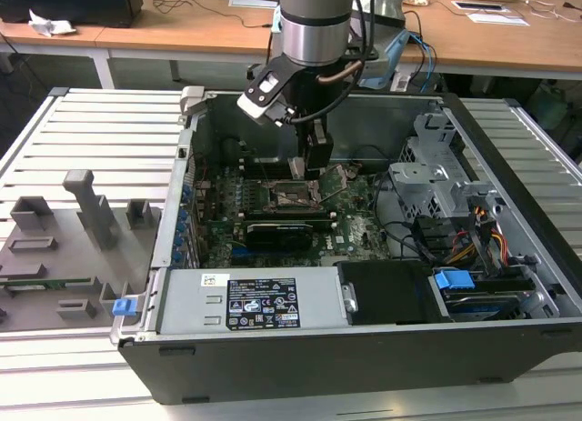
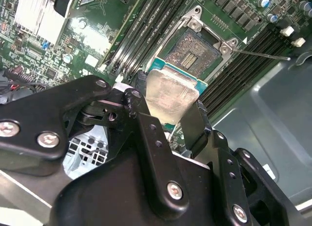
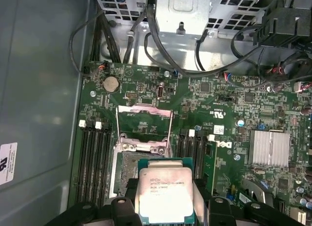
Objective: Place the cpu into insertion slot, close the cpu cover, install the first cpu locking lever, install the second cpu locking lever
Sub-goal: 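Place the cpu into insertion slot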
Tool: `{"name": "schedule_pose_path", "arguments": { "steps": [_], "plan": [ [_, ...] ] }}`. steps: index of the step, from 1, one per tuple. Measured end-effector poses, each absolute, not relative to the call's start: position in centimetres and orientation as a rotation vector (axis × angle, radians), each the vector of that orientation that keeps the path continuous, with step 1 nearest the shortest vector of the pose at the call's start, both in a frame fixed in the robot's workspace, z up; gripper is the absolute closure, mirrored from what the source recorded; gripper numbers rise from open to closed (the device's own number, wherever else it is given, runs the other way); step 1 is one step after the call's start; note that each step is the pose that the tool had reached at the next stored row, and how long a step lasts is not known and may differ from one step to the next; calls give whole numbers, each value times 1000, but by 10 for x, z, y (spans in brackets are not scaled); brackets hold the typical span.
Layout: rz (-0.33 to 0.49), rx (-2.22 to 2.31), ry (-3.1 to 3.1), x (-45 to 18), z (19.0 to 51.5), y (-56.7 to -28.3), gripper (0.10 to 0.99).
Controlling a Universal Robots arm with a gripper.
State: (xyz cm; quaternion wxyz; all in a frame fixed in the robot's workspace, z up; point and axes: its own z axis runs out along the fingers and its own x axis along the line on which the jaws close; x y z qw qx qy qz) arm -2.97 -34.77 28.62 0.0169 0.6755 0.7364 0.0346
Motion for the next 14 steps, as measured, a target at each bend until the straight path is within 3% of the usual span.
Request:
{"name": "schedule_pose_path", "arguments": {
  "steps": [14],
  "plan": [
    [106, 2190, 2200, -33, 263, -347, 561]
  ]
}}
